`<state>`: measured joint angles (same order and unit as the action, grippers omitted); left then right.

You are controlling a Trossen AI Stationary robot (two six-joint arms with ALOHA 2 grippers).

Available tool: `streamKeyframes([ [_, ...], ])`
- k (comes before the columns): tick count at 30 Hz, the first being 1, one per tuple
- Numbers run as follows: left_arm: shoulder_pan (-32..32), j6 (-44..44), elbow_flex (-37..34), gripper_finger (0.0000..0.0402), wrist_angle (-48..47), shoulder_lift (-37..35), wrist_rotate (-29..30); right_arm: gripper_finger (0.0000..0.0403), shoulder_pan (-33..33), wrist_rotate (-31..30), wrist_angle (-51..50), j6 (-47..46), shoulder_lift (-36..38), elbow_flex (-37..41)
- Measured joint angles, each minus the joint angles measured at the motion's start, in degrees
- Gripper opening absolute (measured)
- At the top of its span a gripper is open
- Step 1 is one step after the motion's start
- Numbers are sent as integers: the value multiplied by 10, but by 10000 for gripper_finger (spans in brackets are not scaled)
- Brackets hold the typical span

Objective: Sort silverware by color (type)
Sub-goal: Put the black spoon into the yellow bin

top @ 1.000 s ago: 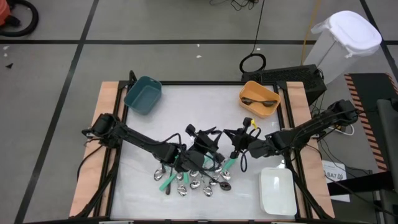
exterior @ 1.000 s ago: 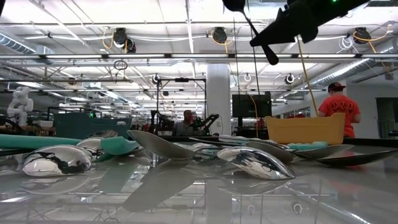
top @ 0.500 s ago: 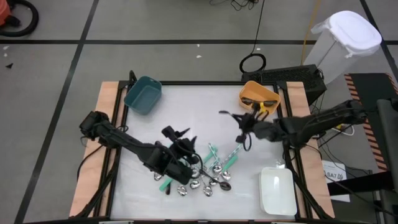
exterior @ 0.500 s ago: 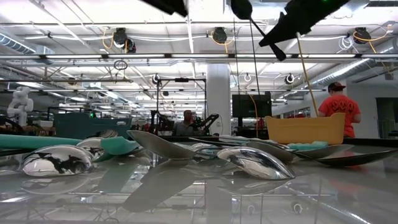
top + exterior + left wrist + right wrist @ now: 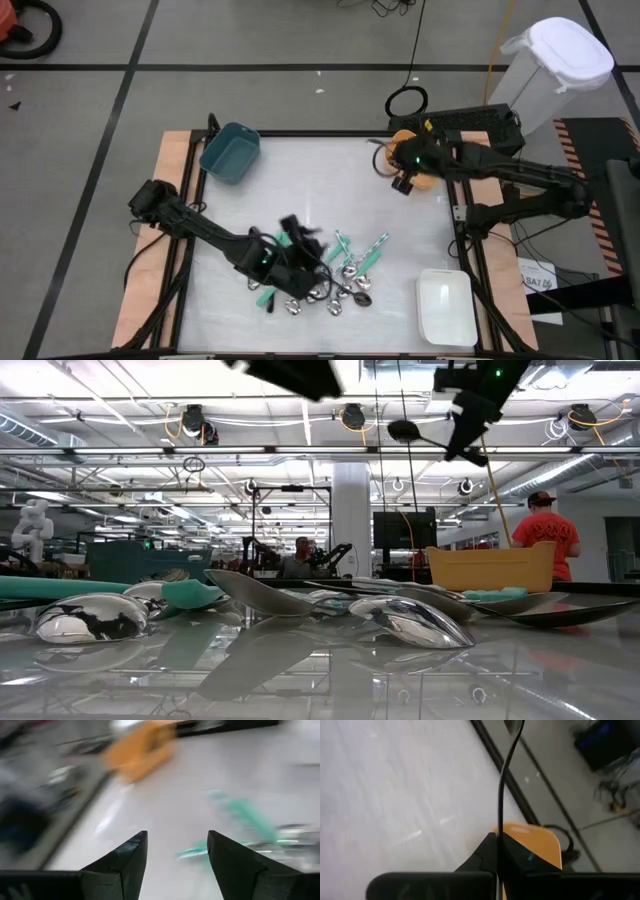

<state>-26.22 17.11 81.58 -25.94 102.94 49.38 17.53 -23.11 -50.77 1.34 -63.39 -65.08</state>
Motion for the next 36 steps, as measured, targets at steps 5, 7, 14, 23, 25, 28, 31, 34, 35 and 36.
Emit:
streamKeyframes([
  [5,27,-153,-81,207,233,-1,-166,1,85,46,-70,18,-14,0],
  [7,40,-178,-116,207,286,0,-226,2,113,57,-95,27,-23,0],
  [14,65,-161,-164,207,325,0,-289,2,200,114,-119,44,-53,16],
  [23,46,-197,-164,207,337,0,-316,3,280,118,-104,77,-104,53],
  [25,46,-196,-164,207,337,0,-316,3,288,119,-103,86,-118,53],
  [28,48,-196,-164,207,337,0,-315,3,296,122,-103,99,-140,53],
  [31,48,-195,-164,207,337,0,-315,3,299,129,-106,107,-162,53],
  [34,48,-195,-164,207,336,0,-315,4,299,128,-106,116,-181,53],
  [35,48,-195,-163,207,336,0,-315,4,299,128,-107,120,-187,53],
  [36,48,-195,-163,207,336,0,-315,4,300,127,-107,125,-193,53],
])
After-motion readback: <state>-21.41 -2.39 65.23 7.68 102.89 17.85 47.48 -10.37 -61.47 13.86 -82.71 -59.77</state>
